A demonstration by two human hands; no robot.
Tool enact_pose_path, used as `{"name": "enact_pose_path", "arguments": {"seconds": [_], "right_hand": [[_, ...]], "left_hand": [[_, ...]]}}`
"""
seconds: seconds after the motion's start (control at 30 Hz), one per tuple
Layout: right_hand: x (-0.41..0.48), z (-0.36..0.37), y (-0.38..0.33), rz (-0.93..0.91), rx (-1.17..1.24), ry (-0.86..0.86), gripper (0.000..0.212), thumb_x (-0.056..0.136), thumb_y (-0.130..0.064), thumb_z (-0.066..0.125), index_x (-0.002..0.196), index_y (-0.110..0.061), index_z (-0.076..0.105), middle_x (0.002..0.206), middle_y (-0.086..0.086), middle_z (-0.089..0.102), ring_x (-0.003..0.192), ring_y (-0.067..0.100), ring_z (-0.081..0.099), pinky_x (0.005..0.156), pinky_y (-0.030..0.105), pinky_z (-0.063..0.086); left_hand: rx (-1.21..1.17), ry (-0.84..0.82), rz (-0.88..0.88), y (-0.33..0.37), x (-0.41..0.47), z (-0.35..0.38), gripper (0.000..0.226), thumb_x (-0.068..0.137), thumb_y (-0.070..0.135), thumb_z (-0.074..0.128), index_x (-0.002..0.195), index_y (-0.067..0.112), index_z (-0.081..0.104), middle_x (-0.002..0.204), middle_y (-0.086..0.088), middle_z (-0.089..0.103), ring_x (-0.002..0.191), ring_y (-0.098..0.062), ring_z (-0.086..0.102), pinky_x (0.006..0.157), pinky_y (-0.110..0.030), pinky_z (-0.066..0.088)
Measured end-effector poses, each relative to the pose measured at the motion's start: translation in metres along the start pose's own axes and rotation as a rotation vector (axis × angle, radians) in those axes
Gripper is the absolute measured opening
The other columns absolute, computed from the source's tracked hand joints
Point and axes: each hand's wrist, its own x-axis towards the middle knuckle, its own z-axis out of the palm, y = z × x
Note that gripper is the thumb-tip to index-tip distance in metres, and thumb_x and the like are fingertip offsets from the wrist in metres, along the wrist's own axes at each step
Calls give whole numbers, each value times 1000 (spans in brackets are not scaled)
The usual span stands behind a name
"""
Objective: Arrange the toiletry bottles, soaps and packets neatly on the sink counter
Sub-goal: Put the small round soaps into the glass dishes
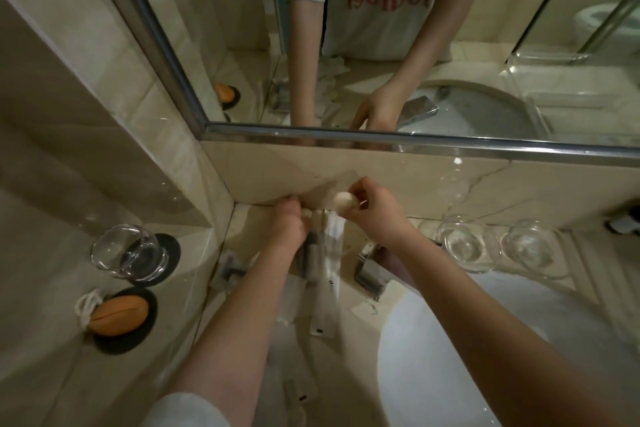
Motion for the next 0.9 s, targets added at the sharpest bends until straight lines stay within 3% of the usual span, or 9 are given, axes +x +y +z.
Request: {"name": "enact_pose_path", "arguments": {"seconds": [0.1,0.2,0.27,0.33,0.43,0.6,0.73,0.9], "right_hand": [[-12,-5,-1,34,138,9,30,82,-14,69,109,-11,56,105,10,64,91,25,63,83,40,55],[-31,-14,-4,34,300,29,27,84,-9,67,109,-11,59,103,11,63,76,16,64,71,28,56],[-46,-20,-1,35,374,51,19,84,-9,66,102,-17,61,97,7,63,62,8,63,59,23,55],[-64,-28,6,64,461,64,17,84,-10,67,91,-24,62,92,4,62,54,8,62,55,31,54],[-95,-45,23,94,525,99,17,84,-11,67,86,-27,63,86,3,63,59,19,63,66,50,57],[-138,-86,68,102,485,218,19,82,-7,68,85,-25,65,86,5,64,73,27,66,72,41,58],[-155,-122,115,150,407,285,15,84,-5,65,91,-19,64,86,9,65,64,17,65,59,21,52],[-159,-166,173,283,286,350,24,83,-5,63,107,-4,64,83,8,65,64,17,64,67,34,54]], "left_hand": [[87,72,59,3,-17,-6,30,83,17,55,109,2,56,113,-23,61,106,-39,58,93,-42,49],[94,161,48,19,-49,-22,22,83,17,63,103,10,59,107,-15,66,99,-33,61,81,-33,47],[27,212,91,30,-72,-31,28,83,20,64,109,10,60,110,-12,66,101,-32,61,81,-34,47],[-45,222,156,41,-94,-38,31,83,23,67,111,11,62,109,-10,67,101,-30,61,83,-35,48],[-161,211,238,62,-127,-39,27,81,22,69,106,12,65,101,-7,68,91,-25,63,80,-34,51],[-319,170,313,113,-181,-15,19,78,16,72,95,14,63,87,0,62,80,-17,58,74,-29,48],[-368,67,365,153,-210,22,19,77,17,71,87,20,56,81,5,58,75,-14,55,69,-28,49],[-406,-50,344,195,-227,81,31,81,15,69,110,15,58,91,4,58,76,-7,55,70,-17,45]]}}
